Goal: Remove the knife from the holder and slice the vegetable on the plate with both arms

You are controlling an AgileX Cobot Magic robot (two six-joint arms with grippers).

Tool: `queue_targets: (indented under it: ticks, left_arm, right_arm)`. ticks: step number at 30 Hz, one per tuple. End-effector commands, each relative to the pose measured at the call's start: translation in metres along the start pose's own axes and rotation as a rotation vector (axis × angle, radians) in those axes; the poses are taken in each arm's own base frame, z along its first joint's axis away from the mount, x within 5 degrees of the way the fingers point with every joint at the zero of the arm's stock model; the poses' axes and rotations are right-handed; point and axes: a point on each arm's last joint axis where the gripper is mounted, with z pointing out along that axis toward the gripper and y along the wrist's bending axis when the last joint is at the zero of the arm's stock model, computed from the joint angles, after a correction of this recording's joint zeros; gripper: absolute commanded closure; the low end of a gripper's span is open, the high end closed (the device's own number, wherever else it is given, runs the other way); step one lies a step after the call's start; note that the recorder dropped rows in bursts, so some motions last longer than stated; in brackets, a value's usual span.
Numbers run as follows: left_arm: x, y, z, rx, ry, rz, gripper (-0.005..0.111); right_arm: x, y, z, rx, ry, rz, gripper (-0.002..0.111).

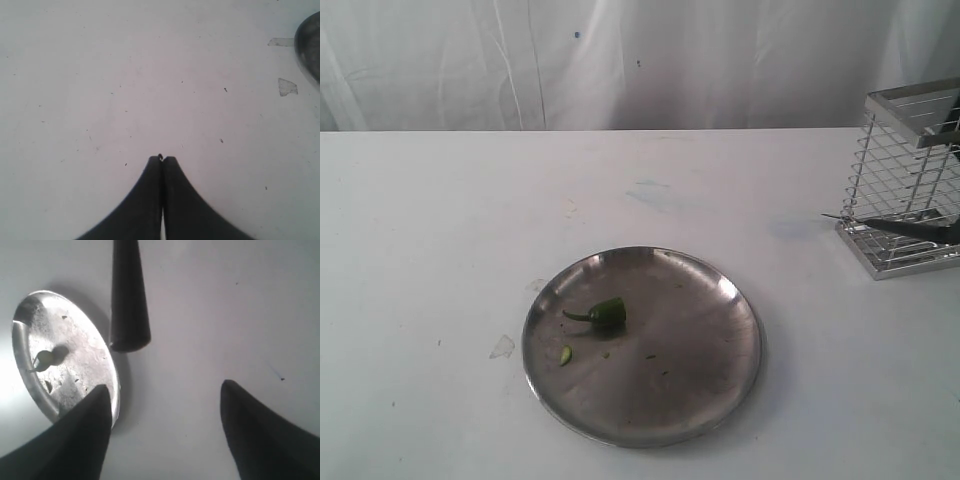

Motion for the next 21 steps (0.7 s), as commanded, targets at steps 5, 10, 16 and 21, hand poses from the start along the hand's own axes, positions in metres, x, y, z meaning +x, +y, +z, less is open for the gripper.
queue_targets:
  ticks: [5, 10, 16, 21]
  left_arm:
    - [0.003, -0.001, 0.000, 0.010, 0.018, -0.004, 0.107]
    - [0.003, -0.001, 0.000, 0.010, 0.018, -0.004, 0.107]
    - [0.003, -0.001, 0.000, 0.010, 0.018, -0.004, 0.107]
    - [0.003, -0.001, 0.000, 0.010, 0.018, -0.004, 0.107]
  right_arm:
    - [-0.013, 0.003, 0.018, -0.203, -0.010, 0.035, 0.049]
    - [-0.017, -0.005, 0.030, -0.213, 0.023, 0.063, 0.049]
    - [-0.026, -0.014, 0.046, -0.240, 0.015, 0.080, 0.049]
    - [-0.033, -0.017, 0.055, -0.286, -0.009, 0.084, 0.049]
